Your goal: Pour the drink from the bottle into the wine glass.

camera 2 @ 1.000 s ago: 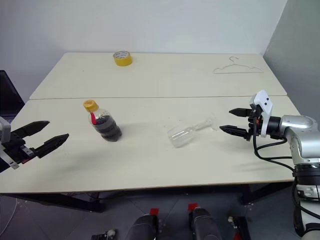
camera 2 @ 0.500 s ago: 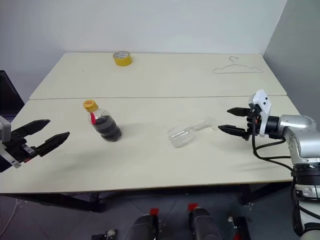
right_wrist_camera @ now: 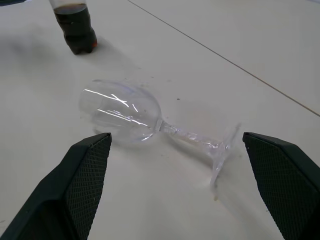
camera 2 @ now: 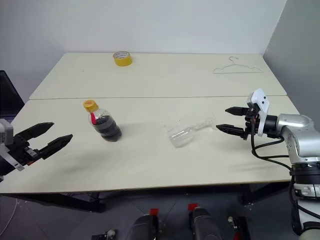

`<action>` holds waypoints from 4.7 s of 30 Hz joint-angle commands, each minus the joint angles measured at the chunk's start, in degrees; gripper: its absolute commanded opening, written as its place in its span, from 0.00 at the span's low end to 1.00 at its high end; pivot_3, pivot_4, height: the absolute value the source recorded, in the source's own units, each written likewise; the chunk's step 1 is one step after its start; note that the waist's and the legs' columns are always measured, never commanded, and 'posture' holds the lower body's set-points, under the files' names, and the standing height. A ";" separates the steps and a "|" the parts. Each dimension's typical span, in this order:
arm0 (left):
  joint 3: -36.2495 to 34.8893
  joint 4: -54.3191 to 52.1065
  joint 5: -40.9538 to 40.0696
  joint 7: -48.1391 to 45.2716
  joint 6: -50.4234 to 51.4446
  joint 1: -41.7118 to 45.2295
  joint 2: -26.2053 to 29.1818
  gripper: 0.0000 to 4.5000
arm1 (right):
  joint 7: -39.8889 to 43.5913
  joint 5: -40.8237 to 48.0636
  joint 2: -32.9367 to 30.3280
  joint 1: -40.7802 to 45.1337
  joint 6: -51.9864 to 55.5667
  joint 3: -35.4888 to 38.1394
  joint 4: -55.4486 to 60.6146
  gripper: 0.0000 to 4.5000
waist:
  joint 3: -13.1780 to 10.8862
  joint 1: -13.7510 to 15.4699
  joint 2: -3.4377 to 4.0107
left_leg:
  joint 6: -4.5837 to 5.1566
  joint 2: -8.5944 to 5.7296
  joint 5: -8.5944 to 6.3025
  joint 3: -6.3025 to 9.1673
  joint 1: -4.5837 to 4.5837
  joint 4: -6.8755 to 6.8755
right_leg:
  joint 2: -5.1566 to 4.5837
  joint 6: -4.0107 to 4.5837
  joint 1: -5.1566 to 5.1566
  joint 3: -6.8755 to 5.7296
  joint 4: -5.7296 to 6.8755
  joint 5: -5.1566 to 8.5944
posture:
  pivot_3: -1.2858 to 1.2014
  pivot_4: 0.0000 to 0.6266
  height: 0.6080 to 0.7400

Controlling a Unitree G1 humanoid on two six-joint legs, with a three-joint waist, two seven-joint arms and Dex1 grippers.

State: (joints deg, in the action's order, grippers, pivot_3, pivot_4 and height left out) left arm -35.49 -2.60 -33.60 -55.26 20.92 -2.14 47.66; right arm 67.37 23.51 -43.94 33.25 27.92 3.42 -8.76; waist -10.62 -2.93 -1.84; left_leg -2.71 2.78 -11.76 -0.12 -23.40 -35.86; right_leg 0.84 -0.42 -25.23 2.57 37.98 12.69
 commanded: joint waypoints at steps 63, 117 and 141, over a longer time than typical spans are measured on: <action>19.68 18.84 12.95 18.65 -15.20 20.34 -20.26 0.98 | -4.40 3.57 9.54 3.93 4.69 -6.18 11.72 1.00 | 0.04 1.02 -0.06 | 0.00 -0.04 0.00 0.08 -0.02 -0.17 | 0.08 -0.44 0.14 0.05 0.04 -0.29 | 0.52 0.24 1.00; 35.56 1.76 22.35 29.34 -11.40 19.65 -32.15 0.67 | -36.57 -5.98 39.91 15.67 10.87 -16.67 14.12 1.00 | 0.04 1.08 -0.06 | 0.00 -0.04 0.01 0.18 -0.14 -0.19 | 0.08 -0.51 0.09 0.01 0.05 -0.34 | 0.52 0.24 1.00; 36.94 -0.52 20.56 25.40 -10.18 18.05 -33.07 0.66 | -35.12 -7.43 41.19 16.32 6.72 -15.41 8.40 0.29 | 0.04 1.04 -0.06 | 0.01 -0.05 0.01 0.21 -0.25 -0.18 | 0.08 -0.52 0.02 -0.03 0.00 -0.34 | 0.52 0.24 1.00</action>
State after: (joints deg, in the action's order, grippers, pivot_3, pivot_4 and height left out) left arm 0.84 1.20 -11.01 -26.97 10.94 16.18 13.89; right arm 29.61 14.89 -1.61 47.98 37.39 -13.22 -2.12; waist -10.58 -1.89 -1.90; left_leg -2.70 2.74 -11.75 0.09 -23.67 -36.04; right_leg 0.92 -0.94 -25.22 2.53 37.97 12.35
